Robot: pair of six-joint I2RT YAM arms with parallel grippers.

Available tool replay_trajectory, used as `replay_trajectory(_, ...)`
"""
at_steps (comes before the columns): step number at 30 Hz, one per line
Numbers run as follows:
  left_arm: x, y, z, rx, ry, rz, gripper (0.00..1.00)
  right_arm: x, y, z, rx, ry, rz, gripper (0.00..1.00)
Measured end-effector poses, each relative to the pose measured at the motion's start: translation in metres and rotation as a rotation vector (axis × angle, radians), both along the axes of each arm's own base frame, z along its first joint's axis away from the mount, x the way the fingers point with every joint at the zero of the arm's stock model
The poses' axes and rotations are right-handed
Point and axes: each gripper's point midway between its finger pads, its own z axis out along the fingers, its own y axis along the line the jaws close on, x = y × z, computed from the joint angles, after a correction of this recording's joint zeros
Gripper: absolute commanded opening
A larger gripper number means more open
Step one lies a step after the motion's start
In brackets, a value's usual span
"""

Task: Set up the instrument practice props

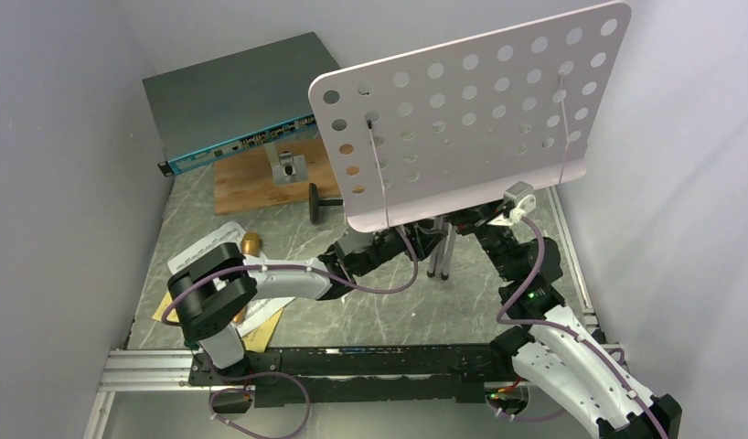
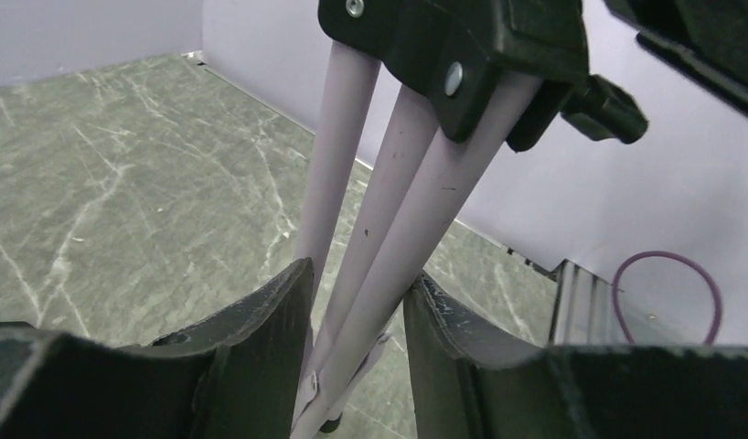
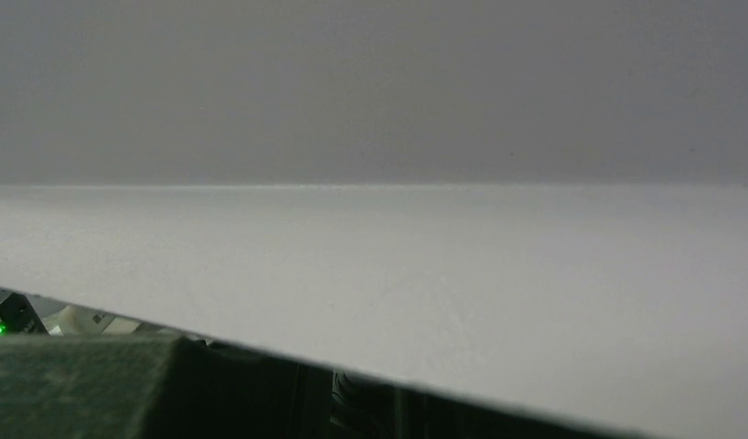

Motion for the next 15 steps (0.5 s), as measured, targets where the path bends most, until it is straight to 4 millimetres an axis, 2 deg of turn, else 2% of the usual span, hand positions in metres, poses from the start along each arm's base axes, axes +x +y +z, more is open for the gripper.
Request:
replay_trajectory(4, 0.005, -0.006, -0.002, 0.032, -0.023, 0.020, 0.55, 0.002, -0.003, 0.000, 0.005, 0.004, -0.015, 0.00)
replay_trajectory(8, 0.012, -0.012, -0.008, 0.061, -0.045, 0.033, 0.53, 0.004, -0.005, 0.000, 0.014, 0.009, -0.028, 0.00)
replay_trajectory(9, 0.013, -0.012, -0.009, 0.067, -0.052, 0.036, 0.46, 0.004, -0.006, 0.000, 0.015, 0.009, -0.030, 0.00)
replay_trajectory(12, 0.012, -0.015, -0.010, 0.094, -0.087, 0.031, 0.17, 0.005, -0.007, 0.000, 0.016, 0.011, -0.036, 0.00)
replay_trajectory(15, 0.010, -0.018, -0.009, 0.122, -0.123, 0.028, 0.01, 0.006, -0.010, 0.000, 0.017, 0.013, -0.052, 0.00)
